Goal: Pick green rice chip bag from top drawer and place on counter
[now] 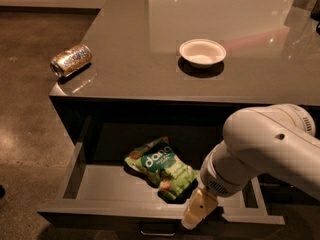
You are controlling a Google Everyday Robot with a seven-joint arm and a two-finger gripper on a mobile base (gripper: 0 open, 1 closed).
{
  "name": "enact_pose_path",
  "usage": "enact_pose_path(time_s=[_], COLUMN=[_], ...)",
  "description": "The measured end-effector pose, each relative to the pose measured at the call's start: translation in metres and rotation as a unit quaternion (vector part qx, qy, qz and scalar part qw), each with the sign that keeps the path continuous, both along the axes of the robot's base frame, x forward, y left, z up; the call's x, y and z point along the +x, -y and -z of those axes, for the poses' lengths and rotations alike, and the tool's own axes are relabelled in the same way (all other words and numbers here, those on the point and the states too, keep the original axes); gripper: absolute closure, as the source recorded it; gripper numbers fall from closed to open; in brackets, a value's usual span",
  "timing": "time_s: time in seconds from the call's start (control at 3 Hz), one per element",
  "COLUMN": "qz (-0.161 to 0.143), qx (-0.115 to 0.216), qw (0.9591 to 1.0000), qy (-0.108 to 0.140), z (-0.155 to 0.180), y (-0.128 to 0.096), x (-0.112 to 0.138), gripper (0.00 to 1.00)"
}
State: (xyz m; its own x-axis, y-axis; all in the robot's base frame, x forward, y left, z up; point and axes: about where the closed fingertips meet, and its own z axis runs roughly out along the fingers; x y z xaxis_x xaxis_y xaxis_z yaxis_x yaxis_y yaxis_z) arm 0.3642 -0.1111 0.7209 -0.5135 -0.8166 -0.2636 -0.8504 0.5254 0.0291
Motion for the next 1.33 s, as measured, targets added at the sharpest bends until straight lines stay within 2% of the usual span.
enact_pose_path(time_s=[0.33,0.67,1.0,1.33], qz=[-0.008,-0.005,0.007,0.034], qx=[0.027,0.067,0.103,0.123], qw=[0.9995,0.9974,0.9942,0.9910], qy=[0.012,0.026,0.029,0.040], z=[-0.005,-0.013,-0.001,0.018], y=[-0.018,-0.041,-0.071,-0.082], x=[0.017,0.051,0.078,0.097], gripper=[0.00,0.00,0.00,0.00])
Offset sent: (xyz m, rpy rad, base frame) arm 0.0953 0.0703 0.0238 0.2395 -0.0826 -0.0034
